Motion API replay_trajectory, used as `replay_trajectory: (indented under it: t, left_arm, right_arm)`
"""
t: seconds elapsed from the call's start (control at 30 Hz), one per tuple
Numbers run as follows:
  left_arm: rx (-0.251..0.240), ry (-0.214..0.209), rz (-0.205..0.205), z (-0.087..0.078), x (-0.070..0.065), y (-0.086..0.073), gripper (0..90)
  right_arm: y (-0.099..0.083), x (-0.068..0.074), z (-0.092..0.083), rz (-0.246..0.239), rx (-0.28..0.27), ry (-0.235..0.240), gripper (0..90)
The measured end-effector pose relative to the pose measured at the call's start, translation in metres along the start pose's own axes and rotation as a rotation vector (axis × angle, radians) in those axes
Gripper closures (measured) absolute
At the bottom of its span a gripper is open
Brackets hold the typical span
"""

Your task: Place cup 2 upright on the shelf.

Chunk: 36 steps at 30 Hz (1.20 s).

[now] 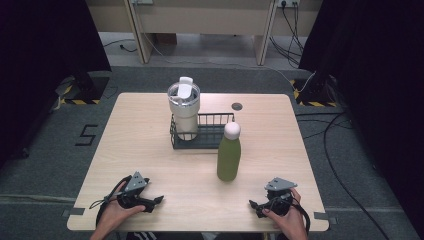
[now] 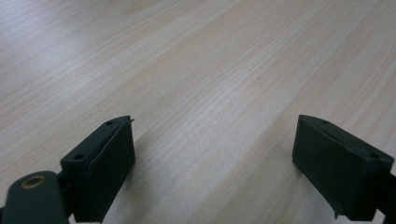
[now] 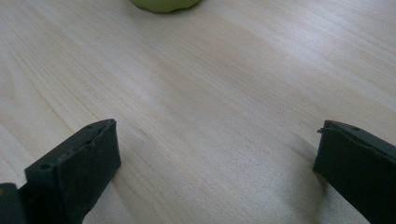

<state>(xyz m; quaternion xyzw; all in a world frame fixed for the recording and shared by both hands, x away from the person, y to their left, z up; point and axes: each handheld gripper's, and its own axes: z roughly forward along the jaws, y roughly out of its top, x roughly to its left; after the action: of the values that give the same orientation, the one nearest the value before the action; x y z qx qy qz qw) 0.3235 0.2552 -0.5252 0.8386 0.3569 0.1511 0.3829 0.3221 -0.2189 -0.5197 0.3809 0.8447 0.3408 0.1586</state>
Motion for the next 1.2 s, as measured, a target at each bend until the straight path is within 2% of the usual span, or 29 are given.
replay_trajectory:
  t: [0.13,0.17,0.23,0.27,0.33,0.37,0.4,0.43,0.5,0.57,0.7,0.8,1.0,1.2]
  left_arm:
    - [0.003,-0.004,0.003,0.0,0.0,0.0,11.2]
    - [0.003,-0.005,0.003,0.0,0.0,0.0,11.1]
    - [0.003,-0.004,0.003,0.0,0.0,0.0,11.1]
    - [0.004,-0.004,0.003,0.0,0.0,0.0,11.1]
    - [0.002,-0.003,0.002,0.0,0.0,0.0,11.0]
    - [0.004,-0.004,0.002,0.0,0.0,0.0,10.8]
    - [0.004,-0.003,0.002,0.0,0.0,0.0,10.7]
    - [0.005,-0.002,0.001,0.0,0.0,0.0,10.6]
    - [0.005,-0.001,0.001,0.0,0.0,0.0,10.3]
    - [0.005,-0.001,0.001,0.0,0.0,0.0,10.2]
    - [0.005,0.001,0.001,0.0,0.0,0.0,9.9]
    - [0.004,0.004,-0.003,0.001,0.0,0.0,9.4]
    - [0.006,0.006,-0.005,0.001,0.0,0.0,8.9]
    - [0.007,0.006,-0.004,0.001,0.0,0.0,8.7]
  right_arm:
    - [0.0,0.001,0.0,0.008,-0.004,0.004,3.0]
    - [0.001,0.001,0.0,0.009,-0.008,0.003,5.8]
    - [0.001,0.0,-0.002,-0.001,-0.034,0.011,18.8]
    - [0.002,0.0,-0.002,-0.002,-0.048,0.009,20.3]
    - [0.003,0.001,-0.004,-0.001,-0.066,0.002,13.0]
    - [0.004,0.001,-0.005,-0.007,-0.077,-0.001,17.3]
    - [0.006,0.001,-0.006,-0.01,-0.087,0.003,18.1]
    - [0.006,0.002,-0.006,-0.012,-0.091,0.006,15.3]
    - [0.009,0.004,-0.006,-0.028,-0.1,0.013,17.3]
    - [0.012,0.007,-0.006,-0.039,-0.115,0.009,14.6]
    - [0.02,0.012,-0.012,-0.066,-0.173,0.008,15.5]
    - [0.027,0.015,-0.017,-0.071,-0.225,0.03,15.3]
    - [0.041,0.02,-0.02,-0.095,-0.295,0.043,15.2]
    - [0.055,0.021,-0.01,-0.106,-0.301,0.05,15.2]
